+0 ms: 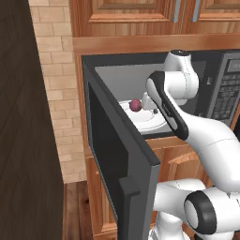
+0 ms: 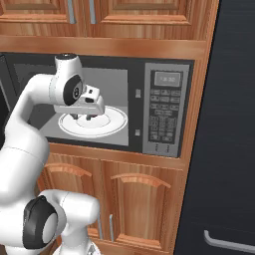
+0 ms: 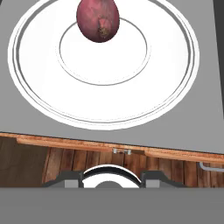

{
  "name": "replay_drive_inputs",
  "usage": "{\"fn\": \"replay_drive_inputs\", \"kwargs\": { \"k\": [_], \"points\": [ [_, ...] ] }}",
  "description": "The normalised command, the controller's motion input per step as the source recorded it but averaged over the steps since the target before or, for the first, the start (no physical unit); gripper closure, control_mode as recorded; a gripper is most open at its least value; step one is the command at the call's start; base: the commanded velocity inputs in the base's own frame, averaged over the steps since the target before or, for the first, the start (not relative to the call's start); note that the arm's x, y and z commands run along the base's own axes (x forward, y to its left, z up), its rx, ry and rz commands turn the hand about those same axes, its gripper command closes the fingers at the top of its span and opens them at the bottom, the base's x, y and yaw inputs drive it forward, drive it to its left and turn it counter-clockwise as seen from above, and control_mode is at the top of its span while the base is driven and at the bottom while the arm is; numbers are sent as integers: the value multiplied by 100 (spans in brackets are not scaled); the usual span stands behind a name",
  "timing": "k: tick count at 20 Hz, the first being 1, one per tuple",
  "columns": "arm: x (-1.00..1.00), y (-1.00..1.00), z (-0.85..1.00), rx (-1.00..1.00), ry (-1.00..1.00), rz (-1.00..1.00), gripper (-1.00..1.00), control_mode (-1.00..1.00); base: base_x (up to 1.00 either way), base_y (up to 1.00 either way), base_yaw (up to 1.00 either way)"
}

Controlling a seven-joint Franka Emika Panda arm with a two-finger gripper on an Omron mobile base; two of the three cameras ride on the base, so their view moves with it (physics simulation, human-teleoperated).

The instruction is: Close the microwave door.

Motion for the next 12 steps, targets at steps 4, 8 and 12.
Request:
{"fn": "replay_drive_inputs", "kwargs": {
  "k": [4,8,12],
  "points": [
    [0,0,0,0,0,0,-100,100,0,0,0],
    [0,0,0,0,0,0,-100,100,-4,0,0],
    [0,0,0,0,0,0,-100,100,-32,0,0]
  ]
}}
